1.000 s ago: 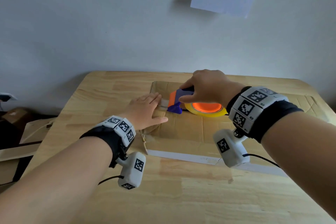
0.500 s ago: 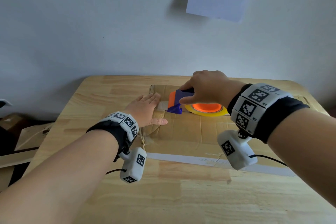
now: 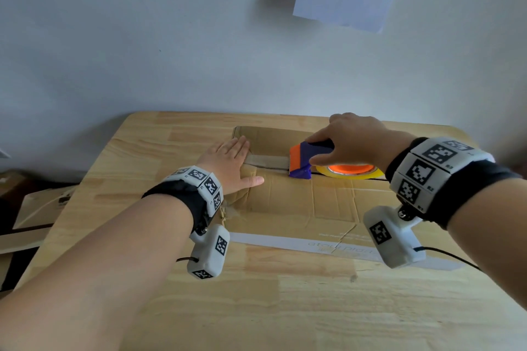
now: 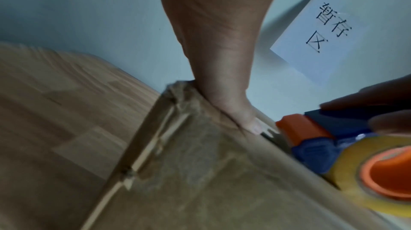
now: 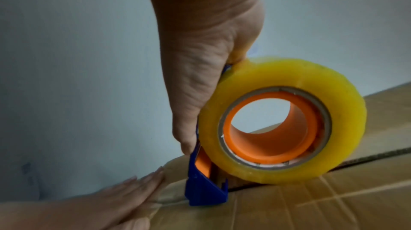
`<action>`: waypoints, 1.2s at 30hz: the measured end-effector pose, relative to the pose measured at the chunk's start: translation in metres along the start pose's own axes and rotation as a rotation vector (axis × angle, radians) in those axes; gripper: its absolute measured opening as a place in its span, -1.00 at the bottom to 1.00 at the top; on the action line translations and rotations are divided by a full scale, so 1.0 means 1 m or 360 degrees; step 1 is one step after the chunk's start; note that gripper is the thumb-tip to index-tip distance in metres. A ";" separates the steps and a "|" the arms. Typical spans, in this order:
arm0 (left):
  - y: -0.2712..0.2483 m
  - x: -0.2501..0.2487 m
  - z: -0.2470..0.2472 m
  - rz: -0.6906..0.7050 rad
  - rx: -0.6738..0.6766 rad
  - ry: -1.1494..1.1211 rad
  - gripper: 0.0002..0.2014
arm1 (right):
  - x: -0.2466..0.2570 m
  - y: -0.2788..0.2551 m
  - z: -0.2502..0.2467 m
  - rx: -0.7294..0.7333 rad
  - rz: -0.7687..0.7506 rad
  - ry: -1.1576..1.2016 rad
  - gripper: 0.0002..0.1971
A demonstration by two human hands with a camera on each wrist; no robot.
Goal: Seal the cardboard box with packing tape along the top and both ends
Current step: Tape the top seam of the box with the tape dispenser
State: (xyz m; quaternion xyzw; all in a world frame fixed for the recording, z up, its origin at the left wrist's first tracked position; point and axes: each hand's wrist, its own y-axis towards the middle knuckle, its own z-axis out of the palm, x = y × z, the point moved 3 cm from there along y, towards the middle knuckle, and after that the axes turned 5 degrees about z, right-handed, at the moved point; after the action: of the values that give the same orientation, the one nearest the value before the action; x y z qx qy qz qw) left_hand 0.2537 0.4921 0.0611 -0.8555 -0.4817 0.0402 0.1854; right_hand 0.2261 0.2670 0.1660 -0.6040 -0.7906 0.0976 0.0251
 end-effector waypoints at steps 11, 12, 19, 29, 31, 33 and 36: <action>-0.020 -0.042 -0.003 0.0199 0.0184 -0.0109 -0.21 | 0.004 0.004 0.011 -0.0099 0.0075 0.0035 -0.66; -0.018 -0.050 -0.002 0.0241 0.0170 -0.0178 -0.21 | 0.004 0.004 0.013 -0.0095 0.0076 0.0031 -0.66; -0.010 -0.050 -0.008 0.0327 -0.0030 -0.0429 -0.30 | -0.001 0.002 0.016 -0.0091 0.0088 -0.0004 -0.63; 0.011 -0.047 -0.006 0.0161 -0.0105 -0.0335 0.12 | 0.000 0.001 0.012 -0.0070 -0.0001 -0.0097 -0.57; 0.009 -0.048 -0.004 0.0137 -0.0157 -0.0329 0.11 | 0.001 -0.001 0.011 -0.0058 -0.0048 -0.0120 -0.55; 0.008 -0.047 -0.003 0.0124 -0.0189 -0.0346 0.10 | 0.002 -0.001 0.010 -0.0051 -0.0090 -0.0119 -0.64; 0.008 -0.048 -0.004 0.0123 -0.0222 -0.0352 0.11 | 0.002 0.000 0.009 -0.0064 -0.0084 -0.0050 -0.73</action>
State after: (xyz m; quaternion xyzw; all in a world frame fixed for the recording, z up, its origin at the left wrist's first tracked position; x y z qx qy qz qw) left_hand 0.2358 0.4473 0.0570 -0.8746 -0.4676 0.1079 0.0696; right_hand 0.2240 0.2678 0.1568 -0.5818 -0.8083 0.0904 0.0030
